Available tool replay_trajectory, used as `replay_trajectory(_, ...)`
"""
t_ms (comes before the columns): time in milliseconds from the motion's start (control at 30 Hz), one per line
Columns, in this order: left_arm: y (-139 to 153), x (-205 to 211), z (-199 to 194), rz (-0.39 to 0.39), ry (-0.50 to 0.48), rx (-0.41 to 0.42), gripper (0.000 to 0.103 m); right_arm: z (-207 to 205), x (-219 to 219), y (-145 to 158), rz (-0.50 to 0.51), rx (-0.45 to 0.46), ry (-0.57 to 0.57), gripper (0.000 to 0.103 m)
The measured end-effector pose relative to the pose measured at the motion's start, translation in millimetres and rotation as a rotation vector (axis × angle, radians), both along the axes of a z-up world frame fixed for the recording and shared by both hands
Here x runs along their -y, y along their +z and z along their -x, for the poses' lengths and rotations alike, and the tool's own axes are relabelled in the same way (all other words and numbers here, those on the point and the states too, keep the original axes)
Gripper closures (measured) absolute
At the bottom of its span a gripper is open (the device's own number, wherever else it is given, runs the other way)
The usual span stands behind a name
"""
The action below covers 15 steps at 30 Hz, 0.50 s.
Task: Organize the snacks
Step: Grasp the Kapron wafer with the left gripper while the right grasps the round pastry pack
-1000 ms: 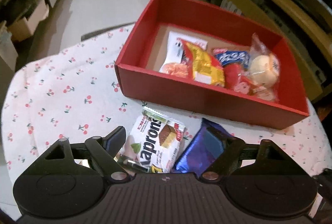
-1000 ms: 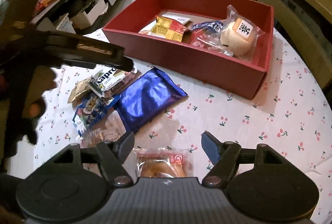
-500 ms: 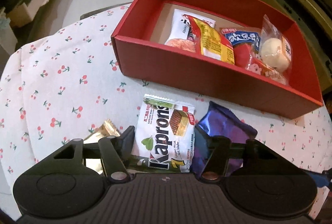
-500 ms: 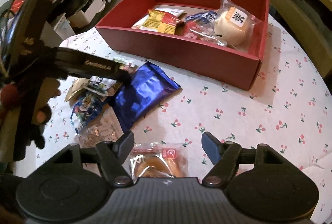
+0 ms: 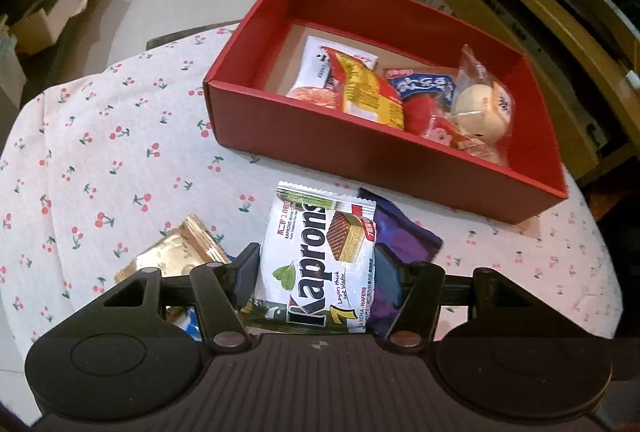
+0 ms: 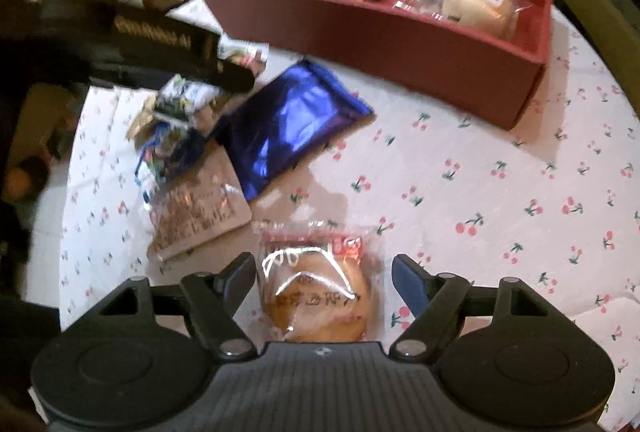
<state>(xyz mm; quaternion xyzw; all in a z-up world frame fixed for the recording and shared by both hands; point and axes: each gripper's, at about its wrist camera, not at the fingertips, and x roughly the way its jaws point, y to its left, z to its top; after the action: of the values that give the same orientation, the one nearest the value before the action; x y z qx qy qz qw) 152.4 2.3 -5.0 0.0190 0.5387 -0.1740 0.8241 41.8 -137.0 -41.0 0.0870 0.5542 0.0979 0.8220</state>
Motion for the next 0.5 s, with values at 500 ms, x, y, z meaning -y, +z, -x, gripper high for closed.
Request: replay_trajectory(500,3.2,7.0,13.1,0.026,-0.033,-0.003,0.036,-1.2,-10.4,0.7,0.092,0.048,0.043,0.039)
